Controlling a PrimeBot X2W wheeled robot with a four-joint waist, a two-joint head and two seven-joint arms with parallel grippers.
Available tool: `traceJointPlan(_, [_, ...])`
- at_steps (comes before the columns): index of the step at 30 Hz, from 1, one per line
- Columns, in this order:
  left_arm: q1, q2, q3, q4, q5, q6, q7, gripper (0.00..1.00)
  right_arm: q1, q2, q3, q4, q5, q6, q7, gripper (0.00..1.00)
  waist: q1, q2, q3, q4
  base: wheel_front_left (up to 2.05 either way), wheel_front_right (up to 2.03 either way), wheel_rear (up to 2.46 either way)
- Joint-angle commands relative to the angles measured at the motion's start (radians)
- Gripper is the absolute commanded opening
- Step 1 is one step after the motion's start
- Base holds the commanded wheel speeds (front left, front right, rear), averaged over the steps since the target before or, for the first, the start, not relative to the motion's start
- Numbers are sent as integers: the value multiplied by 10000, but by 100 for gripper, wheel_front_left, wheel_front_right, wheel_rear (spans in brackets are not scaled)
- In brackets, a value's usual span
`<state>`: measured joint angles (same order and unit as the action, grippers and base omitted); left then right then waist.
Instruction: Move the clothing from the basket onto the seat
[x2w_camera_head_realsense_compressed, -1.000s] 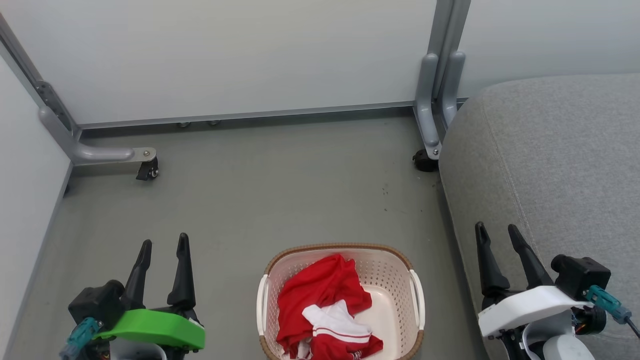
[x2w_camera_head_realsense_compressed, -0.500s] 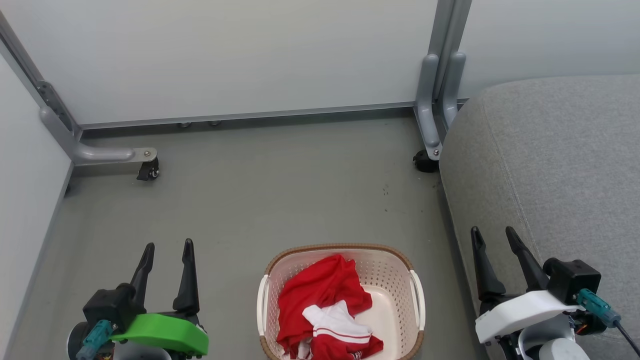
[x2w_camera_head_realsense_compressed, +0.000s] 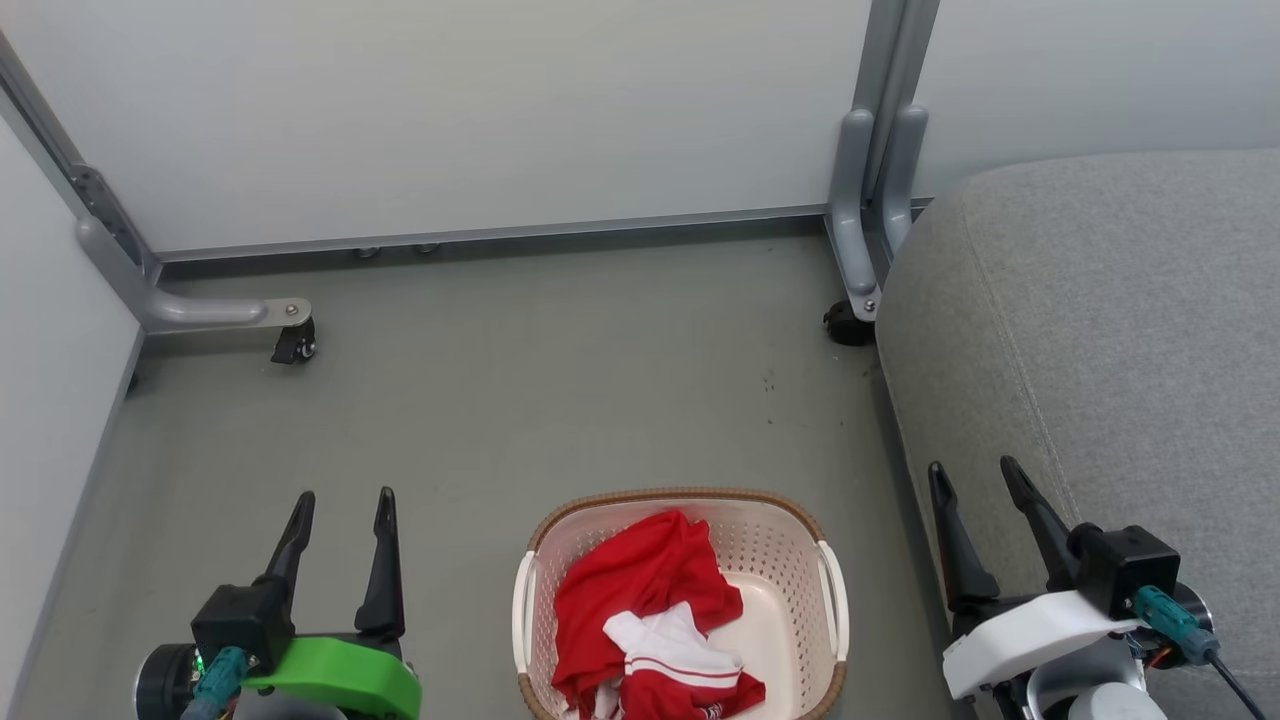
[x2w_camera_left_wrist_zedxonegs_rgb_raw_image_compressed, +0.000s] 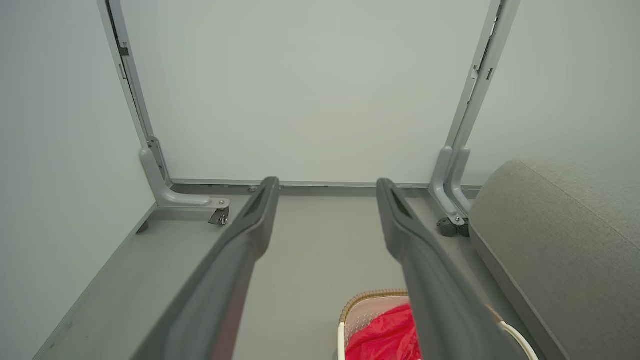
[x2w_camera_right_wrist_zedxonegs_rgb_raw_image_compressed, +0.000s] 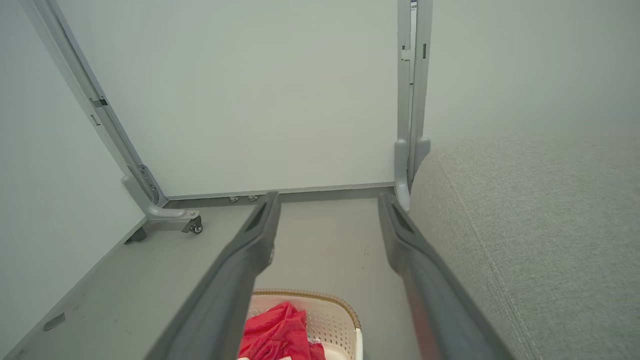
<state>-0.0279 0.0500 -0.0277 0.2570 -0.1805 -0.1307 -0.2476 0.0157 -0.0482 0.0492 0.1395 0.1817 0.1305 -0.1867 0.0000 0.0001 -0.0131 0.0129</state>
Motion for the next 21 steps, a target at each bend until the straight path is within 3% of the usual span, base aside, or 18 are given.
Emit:
traceJointPlan(1, [170, 16, 40, 14, 179, 22, -73, 100, 124, -37, 27, -64, -178, 4, -62, 100, 0, -1, -4, -5, 0, 0, 0])
traceJointPlan(21, [-330, 14, -363, 578, 292, 248, -182, 100, -239, -40, 70, -250, -288, 2, -37, 100, 0, -1, 561, -204, 0, 0, 0])
